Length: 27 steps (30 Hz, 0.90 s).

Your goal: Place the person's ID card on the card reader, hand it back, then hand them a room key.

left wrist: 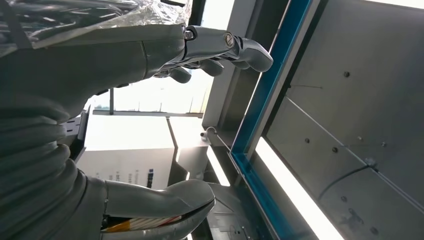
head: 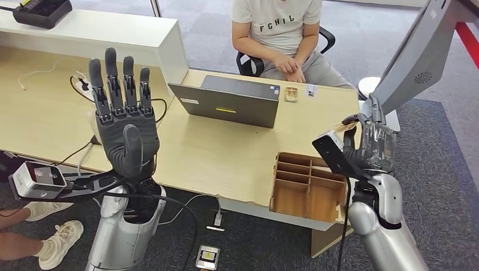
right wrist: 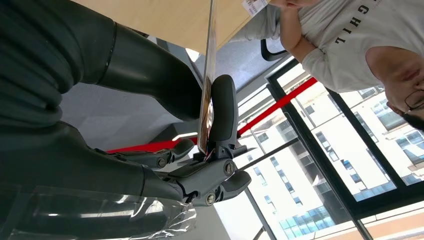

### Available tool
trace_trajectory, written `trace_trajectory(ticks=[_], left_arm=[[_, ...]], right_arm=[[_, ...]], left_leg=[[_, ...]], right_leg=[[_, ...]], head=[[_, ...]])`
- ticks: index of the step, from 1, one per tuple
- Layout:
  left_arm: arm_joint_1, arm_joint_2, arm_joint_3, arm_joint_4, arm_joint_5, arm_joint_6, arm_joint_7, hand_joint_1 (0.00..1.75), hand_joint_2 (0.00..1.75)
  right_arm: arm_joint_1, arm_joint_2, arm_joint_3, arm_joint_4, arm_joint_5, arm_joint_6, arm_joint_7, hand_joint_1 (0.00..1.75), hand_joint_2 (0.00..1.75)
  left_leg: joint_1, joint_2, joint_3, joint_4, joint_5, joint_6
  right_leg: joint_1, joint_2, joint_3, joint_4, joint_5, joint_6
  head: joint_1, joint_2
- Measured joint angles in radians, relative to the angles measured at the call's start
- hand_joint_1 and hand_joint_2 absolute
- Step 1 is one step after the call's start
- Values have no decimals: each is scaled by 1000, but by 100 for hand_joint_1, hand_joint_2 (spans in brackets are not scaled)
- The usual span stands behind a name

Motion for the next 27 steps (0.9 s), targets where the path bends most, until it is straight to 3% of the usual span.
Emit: trace_trajectory(ticks=[16, 27], left_arm=[[-17, -19, -4, 42, 23, -57, 0, 0, 175], [-27, -23, -3, 78, 42, -95, 0, 0, 175]], right_arm=[[-280, 32, 86, 287, 112, 90, 57, 175, 175], [-363, 32, 118, 414, 117, 89, 69, 175, 175]], left_leg=[[0, -1, 0, 0, 0, 0], [0, -1, 0, 0, 0, 0]], right_leg=[[0, 0, 0, 0, 0, 0], [0, 0, 0, 0, 0, 0]], head=[[0, 0], [0, 0]])
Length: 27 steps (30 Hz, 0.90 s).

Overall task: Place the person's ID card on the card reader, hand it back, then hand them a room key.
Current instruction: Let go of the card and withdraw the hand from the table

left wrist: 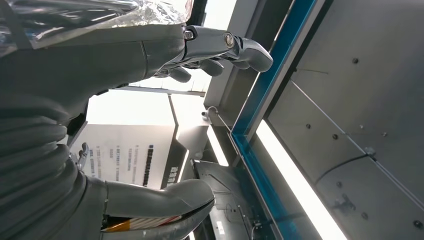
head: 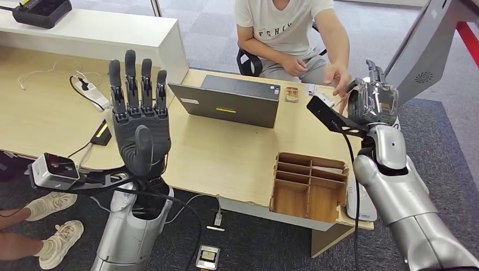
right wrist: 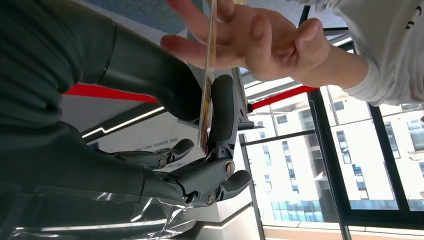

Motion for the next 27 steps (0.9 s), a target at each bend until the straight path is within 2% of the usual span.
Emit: trace_trajectory(ticks=[20, 24, 27], left_arm=[[-18, 0, 0, 48, 8, -26, 0, 0, 175], [-18, 0, 1, 53, 3, -27, 0, 0, 175], [-18, 0, 2, 54, -1, -27, 0, 0, 175]], right_arm=[[-20, 14, 33, 92, -5, -25, 1, 171, 175], [-20, 16, 38, 106, -3, -24, 6, 0, 175], [-20, 18, 43, 115, 1, -25, 10, 0, 175]], left_leg=[[0, 0, 0, 0, 0, 0], [0, 0, 0, 0, 0, 0], [0, 0, 0, 0, 0, 0]], right_leg=[[0, 0, 0, 0, 0, 0], [0, 0, 0, 0, 0, 0], [0, 0, 0, 0, 0, 0]], head=[[0, 0], [0, 0], [0, 0]])
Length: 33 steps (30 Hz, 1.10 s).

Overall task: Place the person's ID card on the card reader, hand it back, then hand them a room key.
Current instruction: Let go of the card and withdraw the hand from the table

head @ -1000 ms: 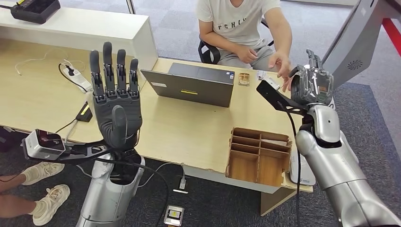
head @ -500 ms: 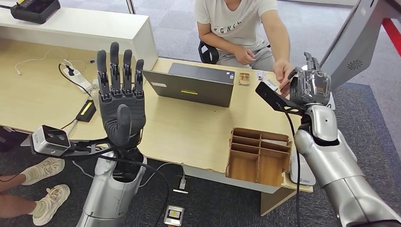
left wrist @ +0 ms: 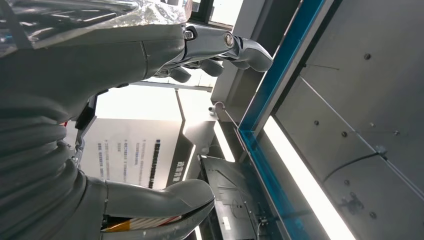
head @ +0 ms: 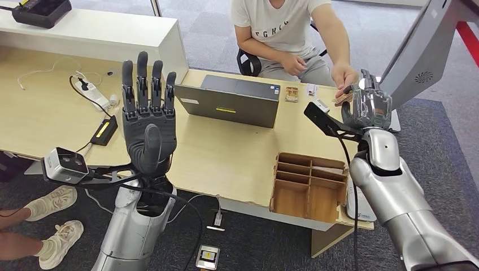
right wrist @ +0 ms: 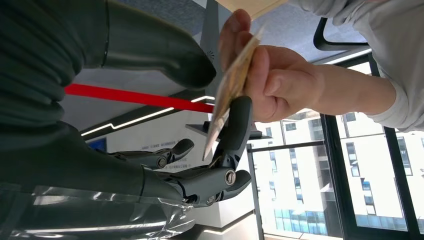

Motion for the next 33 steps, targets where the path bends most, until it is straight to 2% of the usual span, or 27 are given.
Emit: trace_trajectory(ticks=[9, 15, 20, 26, 33], left_arm=[[3, 0, 3, 0, -9, 11, 0, 0, 175], [17, 1, 6, -1, -20, 38, 0, 0, 175], [35, 7, 9, -14, -21, 96, 0, 0, 175], [58, 25, 10, -52, -28, 177, 0, 0, 175], [76, 37, 10, -97, -60, 208, 0, 0, 175]], right_arm=[[13, 12, 11, 19, -32, -41, -21, 0, 175], [68, 14, 3, -3, -174, -151, -96, 0, 175], [186, 14, -8, -96, -318, -232, -178, 0, 175], [378, 20, -11, -255, -504, -259, -275, 0, 175], [548, 32, -29, -421, -711, -260, -413, 0, 175]], left_leg=[[0, 0, 0, 0, 0, 0], [0, 0, 0, 0, 0, 0], [0, 0, 0, 0, 0, 0], [1, 0, 0, 0, 0, 0], [0, 0, 0, -1, 0, 0]], right_leg=[[0, 0, 0, 0, 0, 0], [0, 0, 0, 0, 0, 0], [0, 0, 0, 0, 0, 0], [0, 0, 0, 0, -1, 0], [0, 0, 0, 0, -1, 0]], head=[[0, 0], [0, 0], [0, 0], [0, 0], [0, 0]])
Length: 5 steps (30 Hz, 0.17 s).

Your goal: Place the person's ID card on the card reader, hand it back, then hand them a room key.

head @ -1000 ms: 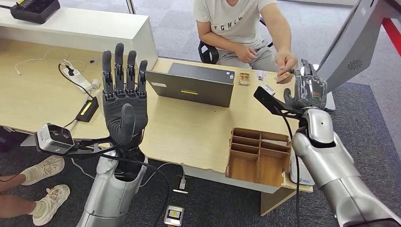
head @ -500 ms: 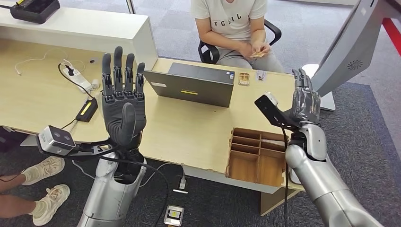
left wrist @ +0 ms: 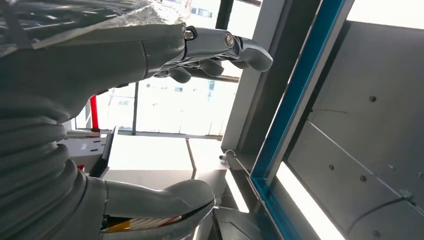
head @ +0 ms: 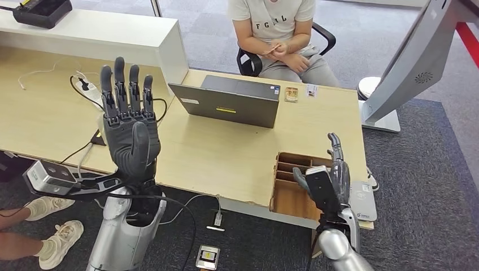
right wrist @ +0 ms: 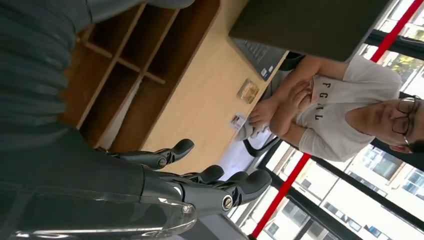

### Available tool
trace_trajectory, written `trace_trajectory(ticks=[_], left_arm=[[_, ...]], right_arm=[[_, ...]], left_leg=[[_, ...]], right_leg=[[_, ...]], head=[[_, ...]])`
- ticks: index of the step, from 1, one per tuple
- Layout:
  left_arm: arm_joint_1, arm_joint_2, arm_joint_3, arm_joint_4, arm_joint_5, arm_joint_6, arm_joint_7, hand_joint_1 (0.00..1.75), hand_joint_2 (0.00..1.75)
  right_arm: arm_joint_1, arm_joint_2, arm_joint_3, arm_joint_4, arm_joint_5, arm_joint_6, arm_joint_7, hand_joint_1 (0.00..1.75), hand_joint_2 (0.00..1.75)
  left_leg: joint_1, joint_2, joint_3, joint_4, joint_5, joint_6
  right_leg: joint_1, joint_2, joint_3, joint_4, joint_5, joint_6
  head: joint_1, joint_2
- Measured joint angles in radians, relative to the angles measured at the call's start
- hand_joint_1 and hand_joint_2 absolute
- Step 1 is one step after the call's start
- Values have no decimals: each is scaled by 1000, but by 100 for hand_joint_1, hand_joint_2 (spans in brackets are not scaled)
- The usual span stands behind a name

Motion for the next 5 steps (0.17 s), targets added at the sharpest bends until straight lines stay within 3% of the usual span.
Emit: trace_trajectory(ticks=[5], left_arm=[[4, 3, 1, -22, -21, 18, 0, 0, 175]], right_arm=[[69, 1, -9, -102, 5, -6, -22, 0, 175]], left_leg=[[0, 0, 0, 0, 0, 0]], right_leg=[[0, 0, 0, 0, 0, 0]], head=[[0, 0]])
